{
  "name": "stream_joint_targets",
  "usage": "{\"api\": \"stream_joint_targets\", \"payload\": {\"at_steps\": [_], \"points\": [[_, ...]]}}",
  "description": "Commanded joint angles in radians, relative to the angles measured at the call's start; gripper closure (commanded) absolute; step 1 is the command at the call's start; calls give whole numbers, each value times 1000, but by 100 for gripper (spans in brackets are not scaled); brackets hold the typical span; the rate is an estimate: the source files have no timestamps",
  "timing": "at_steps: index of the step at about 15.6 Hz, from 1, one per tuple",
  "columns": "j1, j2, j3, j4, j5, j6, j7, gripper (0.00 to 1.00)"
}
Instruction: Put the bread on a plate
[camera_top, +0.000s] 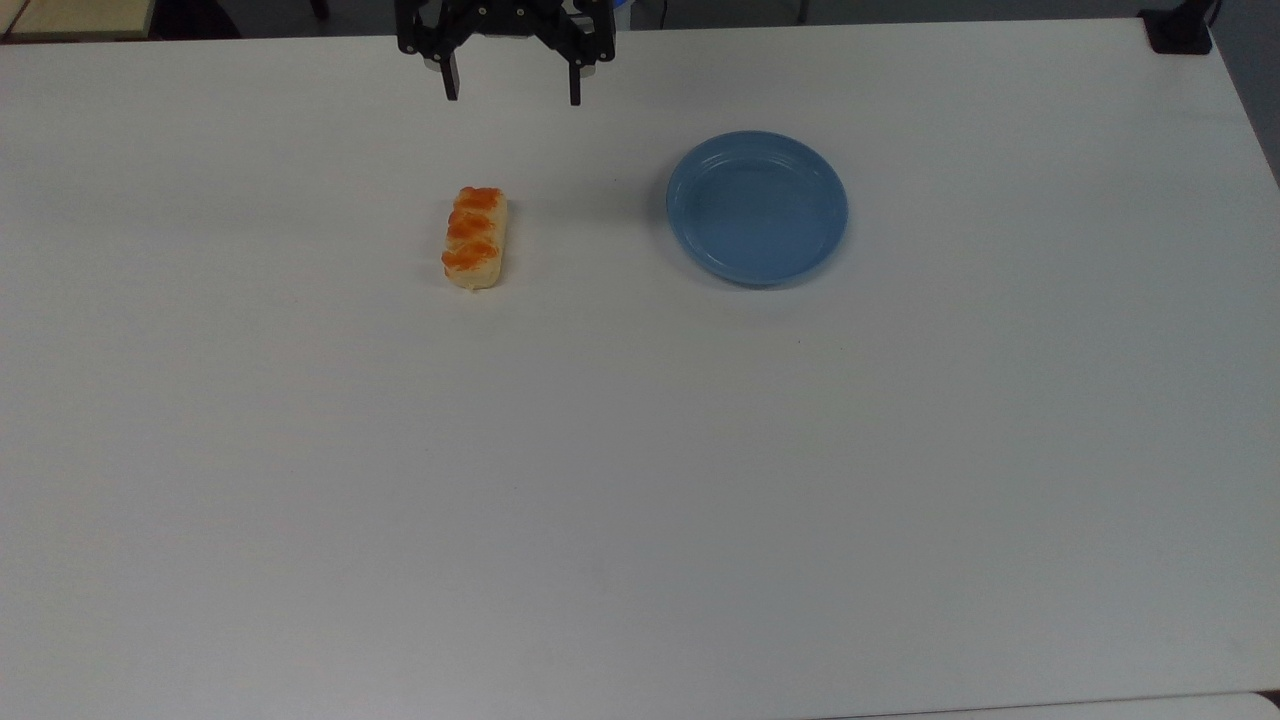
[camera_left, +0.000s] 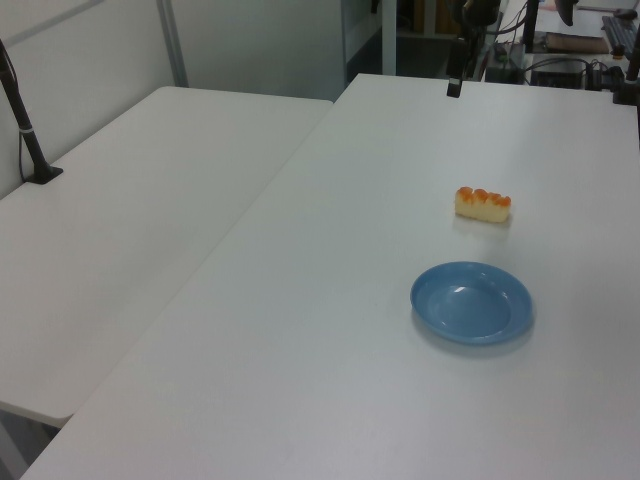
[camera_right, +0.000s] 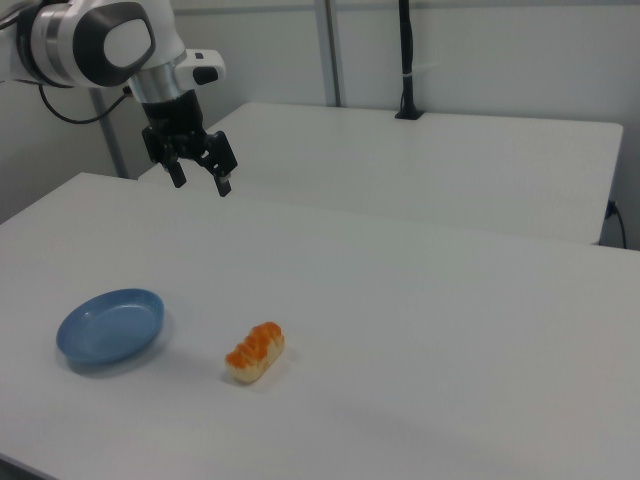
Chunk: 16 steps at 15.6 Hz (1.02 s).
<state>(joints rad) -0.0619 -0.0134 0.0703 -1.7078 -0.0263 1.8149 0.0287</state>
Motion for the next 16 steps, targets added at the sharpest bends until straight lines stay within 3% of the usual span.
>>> {"api": "stream_joint_targets", "payload": {"at_steps": [1,16], "points": [[1,-20,-3,-7,23,-49,16,0],[2,-20,-7,4,22,-46,5,0]]}}
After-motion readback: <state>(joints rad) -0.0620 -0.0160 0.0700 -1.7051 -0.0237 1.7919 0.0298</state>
